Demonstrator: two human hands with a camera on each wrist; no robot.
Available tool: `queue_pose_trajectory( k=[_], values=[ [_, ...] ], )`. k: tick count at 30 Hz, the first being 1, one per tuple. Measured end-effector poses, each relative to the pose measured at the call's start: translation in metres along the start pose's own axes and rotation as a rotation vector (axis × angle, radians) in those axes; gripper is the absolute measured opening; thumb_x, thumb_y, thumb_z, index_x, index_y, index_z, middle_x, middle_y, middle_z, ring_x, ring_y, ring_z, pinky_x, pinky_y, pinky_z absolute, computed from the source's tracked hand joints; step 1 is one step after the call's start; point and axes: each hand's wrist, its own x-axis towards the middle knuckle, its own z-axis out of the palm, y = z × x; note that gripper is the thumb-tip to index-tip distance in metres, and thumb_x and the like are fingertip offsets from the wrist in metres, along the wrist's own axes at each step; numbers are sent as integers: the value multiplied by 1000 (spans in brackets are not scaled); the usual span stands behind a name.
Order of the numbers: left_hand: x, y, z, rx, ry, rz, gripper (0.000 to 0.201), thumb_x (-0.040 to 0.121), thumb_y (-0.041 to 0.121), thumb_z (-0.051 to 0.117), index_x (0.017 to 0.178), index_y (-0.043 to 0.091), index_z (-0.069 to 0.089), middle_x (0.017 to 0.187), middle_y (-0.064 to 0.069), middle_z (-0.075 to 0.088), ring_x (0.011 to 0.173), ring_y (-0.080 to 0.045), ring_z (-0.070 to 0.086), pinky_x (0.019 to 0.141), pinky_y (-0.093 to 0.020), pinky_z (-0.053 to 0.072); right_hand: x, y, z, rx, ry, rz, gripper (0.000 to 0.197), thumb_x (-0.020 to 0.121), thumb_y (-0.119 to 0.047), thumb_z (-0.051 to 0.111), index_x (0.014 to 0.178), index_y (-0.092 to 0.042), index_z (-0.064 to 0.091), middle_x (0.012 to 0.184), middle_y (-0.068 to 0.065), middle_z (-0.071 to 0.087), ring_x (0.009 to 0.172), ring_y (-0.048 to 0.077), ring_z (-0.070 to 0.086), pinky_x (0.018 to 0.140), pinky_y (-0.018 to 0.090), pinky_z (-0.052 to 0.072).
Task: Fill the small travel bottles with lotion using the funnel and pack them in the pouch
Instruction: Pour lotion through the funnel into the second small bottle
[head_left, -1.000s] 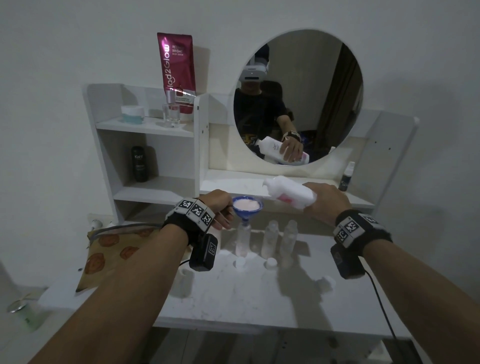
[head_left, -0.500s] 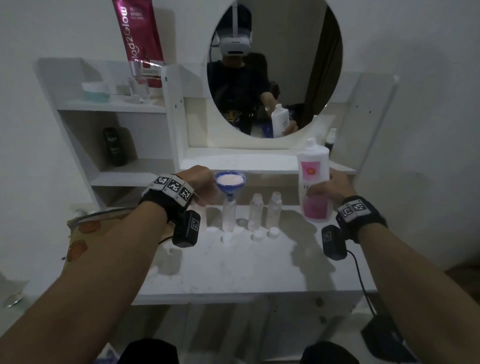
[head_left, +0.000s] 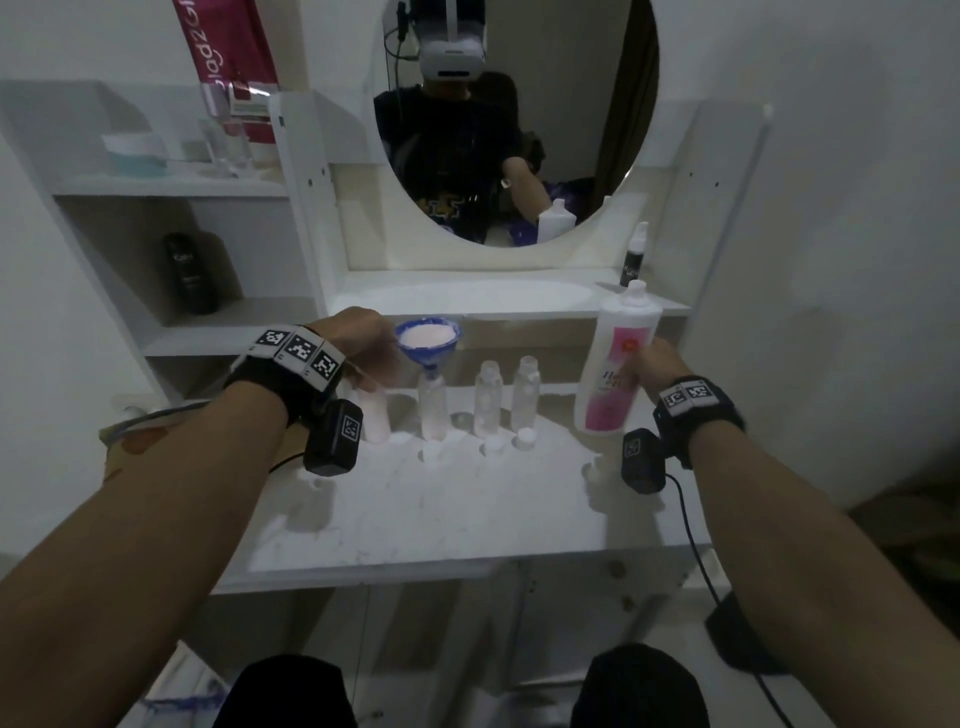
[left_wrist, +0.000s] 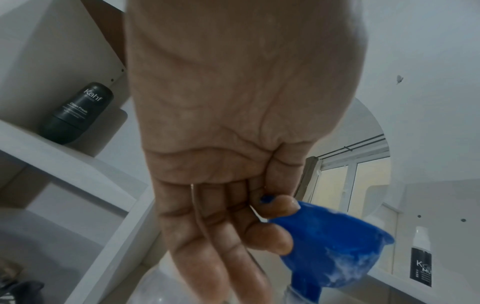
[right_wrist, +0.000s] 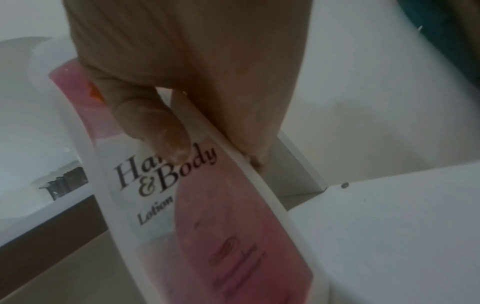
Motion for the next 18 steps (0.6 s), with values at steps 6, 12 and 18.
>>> queue_pose_trajectory(
  k=[6,12,18],
  values=[
    [-2,2,3,-1,18,7,28,93,15,42,68,9,54,68,-11,64,60,-28,66,56,-27,46,-4,-2,0,-82,-17,-24,21,69,22,44,67,5,57,85,19,62,87,31,56,71,39,49],
    [-8,4,3,21,26,18,27,91,14,42,66,11,53,64,-9,66,59,-27,69,55,-25,42,-18,20,5,90,170,-98,45,77,17,44,115,-2,60,104,13,64,87,28,61,55,27,53],
    [-13,5,3,37,42,32,27,89,14,41,65,12,53,61,-7,67,57,-25,68,52,-23,40,-48,19,26,210,543,-361,22,82,0,62,91,-20,57,77,-7,56,76,17,58,75,38,58]
  ],
)
